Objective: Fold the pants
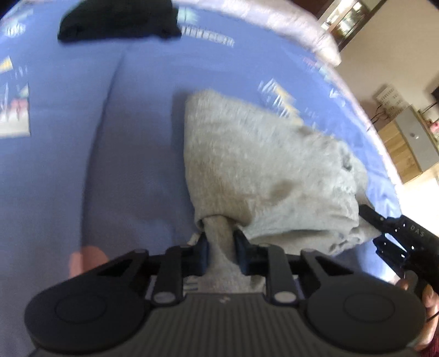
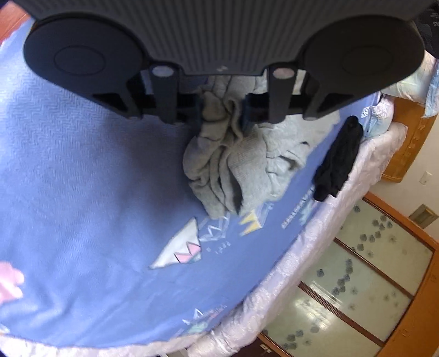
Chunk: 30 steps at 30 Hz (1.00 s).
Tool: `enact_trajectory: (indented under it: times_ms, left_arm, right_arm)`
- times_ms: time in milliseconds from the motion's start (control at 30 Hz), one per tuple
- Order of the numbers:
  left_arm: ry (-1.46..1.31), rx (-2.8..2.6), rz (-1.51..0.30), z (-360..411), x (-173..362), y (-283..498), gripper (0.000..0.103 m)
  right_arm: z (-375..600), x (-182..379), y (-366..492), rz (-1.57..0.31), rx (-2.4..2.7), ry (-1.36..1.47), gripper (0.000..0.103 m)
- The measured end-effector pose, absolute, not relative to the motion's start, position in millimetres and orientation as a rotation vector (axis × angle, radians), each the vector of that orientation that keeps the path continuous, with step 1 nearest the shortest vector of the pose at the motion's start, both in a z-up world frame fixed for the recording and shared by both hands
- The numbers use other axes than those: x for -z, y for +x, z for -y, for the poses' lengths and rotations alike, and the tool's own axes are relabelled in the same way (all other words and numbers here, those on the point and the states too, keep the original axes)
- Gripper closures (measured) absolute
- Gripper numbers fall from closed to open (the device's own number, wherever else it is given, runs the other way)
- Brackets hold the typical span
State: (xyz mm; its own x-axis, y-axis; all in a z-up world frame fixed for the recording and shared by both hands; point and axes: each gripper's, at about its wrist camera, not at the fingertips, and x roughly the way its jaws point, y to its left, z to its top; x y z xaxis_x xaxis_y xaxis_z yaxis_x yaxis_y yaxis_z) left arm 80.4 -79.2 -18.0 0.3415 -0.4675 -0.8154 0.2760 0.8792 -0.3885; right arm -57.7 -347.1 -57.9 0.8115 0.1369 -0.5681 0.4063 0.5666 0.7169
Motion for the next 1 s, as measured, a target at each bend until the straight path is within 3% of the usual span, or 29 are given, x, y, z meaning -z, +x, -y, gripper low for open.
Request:
enact_trajectory:
  times_ms: [267, 433, 500, 700, 767, 1000]
  left_arm:
    - [-0.221, 0.488, -0.901, 14.1, -62.6, 58.9, 0.086]
    - [-0.13, 0.378, -1.132, 4.2, 0.9, 42.3, 0.085]
    - [-0.139, 0.321, -1.19, 2.5, 30.6, 37.0, 0.074]
    - [-0.12, 0.267, -1.144, 6.1, 26.0, 31.7, 0.061]
    - [-0.141, 0.244, -1.143, -4.3, 26.6, 27.1, 0.05]
    - [-0.145, 0.239, -1.12, -12.6, 28.0, 14.1, 0.043]
  right_arm:
    - [313.8, 3.3, -76.8, -0.497, -0.023, 0.945, 0.078]
    - [281.2, 45.5, -80.5, -0.707, -0.005, 0.876, 0.077]
    - [277.1, 71.1, -88.5, -0.774, 0.044, 0.909, 0.072]
    - [288.7, 73.4, -95.6, -0.78, 0.068, 0.977, 0.059]
    - [286.4, 70.6, -97.9, -0.775, 0.077, 0.965, 0.055]
    - [277.2, 65.9, -108.0, -0.755, 0.112, 0.948, 0.048]
